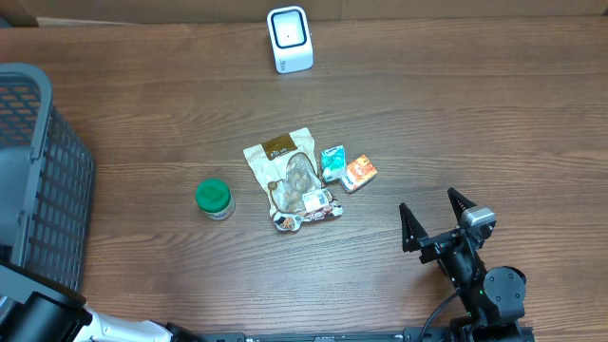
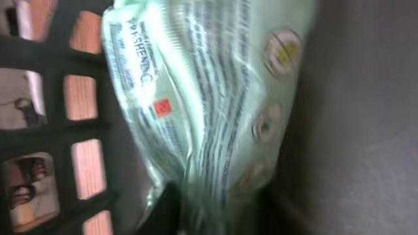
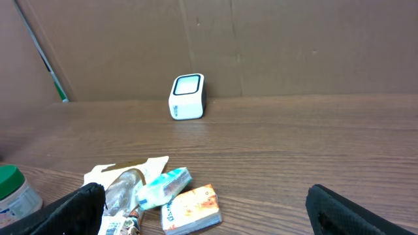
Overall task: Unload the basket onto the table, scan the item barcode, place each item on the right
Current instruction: 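Return the left gripper into the basket above the green wipes pack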
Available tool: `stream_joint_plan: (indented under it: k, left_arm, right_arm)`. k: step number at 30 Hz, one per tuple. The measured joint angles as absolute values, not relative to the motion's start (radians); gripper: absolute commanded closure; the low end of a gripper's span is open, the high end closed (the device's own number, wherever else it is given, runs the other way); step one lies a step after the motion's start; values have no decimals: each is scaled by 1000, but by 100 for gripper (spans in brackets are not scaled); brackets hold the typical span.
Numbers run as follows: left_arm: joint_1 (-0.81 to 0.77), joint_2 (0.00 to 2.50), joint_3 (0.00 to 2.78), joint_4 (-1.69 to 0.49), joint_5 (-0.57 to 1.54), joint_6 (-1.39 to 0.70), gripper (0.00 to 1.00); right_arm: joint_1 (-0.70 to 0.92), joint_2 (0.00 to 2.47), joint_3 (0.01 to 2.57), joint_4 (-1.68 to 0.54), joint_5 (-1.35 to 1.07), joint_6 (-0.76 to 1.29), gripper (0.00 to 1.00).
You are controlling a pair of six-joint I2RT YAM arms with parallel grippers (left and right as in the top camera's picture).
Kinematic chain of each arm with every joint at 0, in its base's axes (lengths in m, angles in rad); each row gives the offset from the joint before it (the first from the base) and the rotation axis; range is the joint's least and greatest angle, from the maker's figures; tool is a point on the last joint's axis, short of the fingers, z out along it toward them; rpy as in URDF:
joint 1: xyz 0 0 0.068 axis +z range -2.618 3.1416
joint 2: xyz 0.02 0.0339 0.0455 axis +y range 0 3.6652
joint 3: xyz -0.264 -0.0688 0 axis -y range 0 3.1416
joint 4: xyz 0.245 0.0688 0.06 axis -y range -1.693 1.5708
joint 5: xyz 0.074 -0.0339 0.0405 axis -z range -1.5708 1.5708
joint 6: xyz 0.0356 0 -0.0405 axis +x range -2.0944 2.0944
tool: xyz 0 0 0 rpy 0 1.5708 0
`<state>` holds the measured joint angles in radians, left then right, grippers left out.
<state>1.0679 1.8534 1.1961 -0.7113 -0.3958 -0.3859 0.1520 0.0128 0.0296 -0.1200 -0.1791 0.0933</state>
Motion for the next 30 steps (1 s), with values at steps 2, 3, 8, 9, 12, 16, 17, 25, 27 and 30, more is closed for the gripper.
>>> stream_joint_plan:
  k: [2,3,8,9,12,16,17,25,27,30]
  left_arm:
    - [1068,1856,1205,-728,-399,-385,96]
    - [1068,1859,1213,-744,-397,-386,96]
    - [1069,1892,1306,-907,-311,-386,96]
    - [1069,1900,1330,-942,-279,-386,96]
    - [1061,1928,1442,-1080,-160,-386,96]
    - [1035,1937,1646,-1257,-32,-386,96]
    - [1020,1937,1751,-1327,-2,-386,96]
    - [955,1905,2119,-1524,51,-386,96]
    - [943,1876,2158,-1535,52,-383,84]
    - [934,1832,2182,-1570,44,-359,47]
  right_arm:
    - [152,13,30,-120,-179,93,0]
    - [152,13,30,-120,-179,93,0]
    - [152,13,30,-120,-179,93,0]
    - [152,13,30,-120,-179,93,0]
    - [152,13,30,-120,-179,93,0]
    - [152,13,30,-120,-179,93,0]
    - [152,13,30,-120,-179,93,0]
    - [152,13,30,-120,-179,93,0]
    - [152,13,30,-120,-179,93,0]
    - [152,13,30,-120,-179,93,0]
